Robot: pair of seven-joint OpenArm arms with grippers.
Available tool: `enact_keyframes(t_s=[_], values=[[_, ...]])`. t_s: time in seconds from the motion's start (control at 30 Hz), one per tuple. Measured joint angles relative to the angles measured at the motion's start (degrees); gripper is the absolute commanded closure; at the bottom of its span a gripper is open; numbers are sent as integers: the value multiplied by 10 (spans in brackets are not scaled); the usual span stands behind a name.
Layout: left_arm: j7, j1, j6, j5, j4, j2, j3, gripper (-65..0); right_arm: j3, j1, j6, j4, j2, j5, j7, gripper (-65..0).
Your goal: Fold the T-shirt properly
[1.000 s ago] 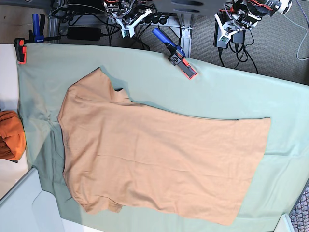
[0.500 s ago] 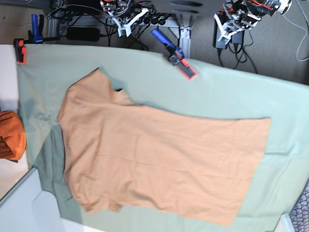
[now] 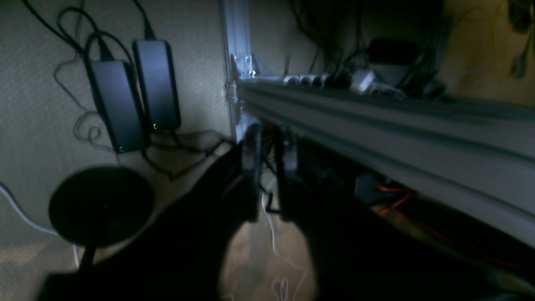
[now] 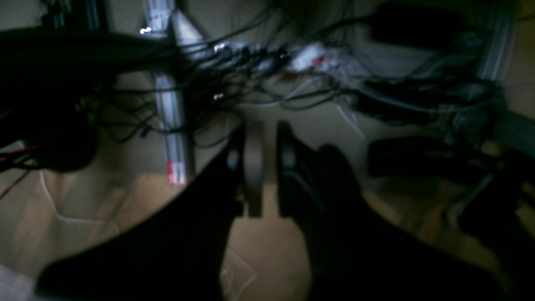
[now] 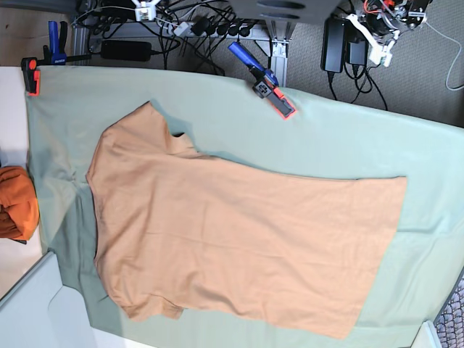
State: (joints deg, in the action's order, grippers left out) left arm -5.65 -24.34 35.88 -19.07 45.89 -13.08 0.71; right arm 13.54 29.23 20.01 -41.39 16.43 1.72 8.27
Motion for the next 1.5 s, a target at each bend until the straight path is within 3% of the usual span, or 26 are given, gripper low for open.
enact_keyframes(t_s=[0.1,0.4,0.6,0.67,0.73,0.83,1.03,1.13,1.5], values=[[-22,-46,28,-36,78,-14,-26,-207,1,57,0,-69,26,-28,-1,-53],[-101,-187,31,-129,331,-47,-107,-212,19,222,0,-296,72,-45,-5,-53],[-122,-263,32,-155,489,-49,-154,-342,79,302,0,-454,78,-121,-49,-56],[-123,-275,32,-155,527,-49,-161,-342,101,314,0,-504,78,-153,-75,-95],[-125,-284,33,-156,558,-52,-163,-342,125,317,1,-550,78,-205,-115,-191],[-141,-288,32,-155,589,-66,-163,-342,158,309,0,-613,79,-290,-159,-301],[-188,-293,32,-170,638,-78,-189,-342,196,216,0,-661,68,-399,-224,-306],[-199,-294,33,-197,644,-81,-211,-342,197,156,-2,-654,47,-407,-235,-306],[-201,-303,33,-195,644,-120,-229,-342,185,9,-6,-524,-48,-414,-247,-306]])
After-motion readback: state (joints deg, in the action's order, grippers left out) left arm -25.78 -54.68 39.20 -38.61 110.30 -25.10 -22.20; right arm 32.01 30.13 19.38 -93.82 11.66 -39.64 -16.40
